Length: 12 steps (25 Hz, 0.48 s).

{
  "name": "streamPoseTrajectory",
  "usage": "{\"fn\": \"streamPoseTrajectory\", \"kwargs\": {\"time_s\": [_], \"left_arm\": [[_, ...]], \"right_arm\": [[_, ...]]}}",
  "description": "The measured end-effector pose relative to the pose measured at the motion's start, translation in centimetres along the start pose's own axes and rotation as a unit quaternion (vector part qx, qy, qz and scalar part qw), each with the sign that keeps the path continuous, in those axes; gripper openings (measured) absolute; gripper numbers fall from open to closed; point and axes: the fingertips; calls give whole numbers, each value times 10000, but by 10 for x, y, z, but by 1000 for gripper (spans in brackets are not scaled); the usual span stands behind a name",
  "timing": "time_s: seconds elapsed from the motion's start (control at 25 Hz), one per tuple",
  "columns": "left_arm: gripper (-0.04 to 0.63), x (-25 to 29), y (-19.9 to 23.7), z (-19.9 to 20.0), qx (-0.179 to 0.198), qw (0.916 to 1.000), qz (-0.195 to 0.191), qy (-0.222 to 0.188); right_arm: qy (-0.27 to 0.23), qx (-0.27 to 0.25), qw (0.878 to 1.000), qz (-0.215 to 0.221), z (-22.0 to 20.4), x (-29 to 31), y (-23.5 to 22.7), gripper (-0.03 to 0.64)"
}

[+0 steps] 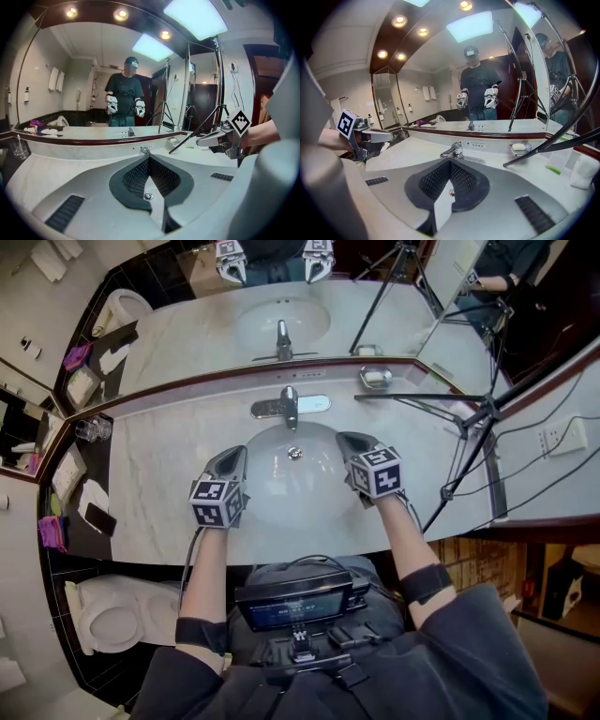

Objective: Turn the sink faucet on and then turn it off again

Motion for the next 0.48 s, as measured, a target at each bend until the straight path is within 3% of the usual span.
{"fn": "streamPoseTrajectory", "kwargs": {"time_s": [0.48], "left_arm": [[3, 1, -10, -1, 0, 10000, -75, 45]], "right_arm": [[32, -13, 10000, 27, -2, -6, -2, 12]]}}
Point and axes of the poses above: the fingertips, and each gripper's own axes: x forward along the fingers, y to its left, z out of its top, and after that the axes turned 4 degrees about y, right-handed
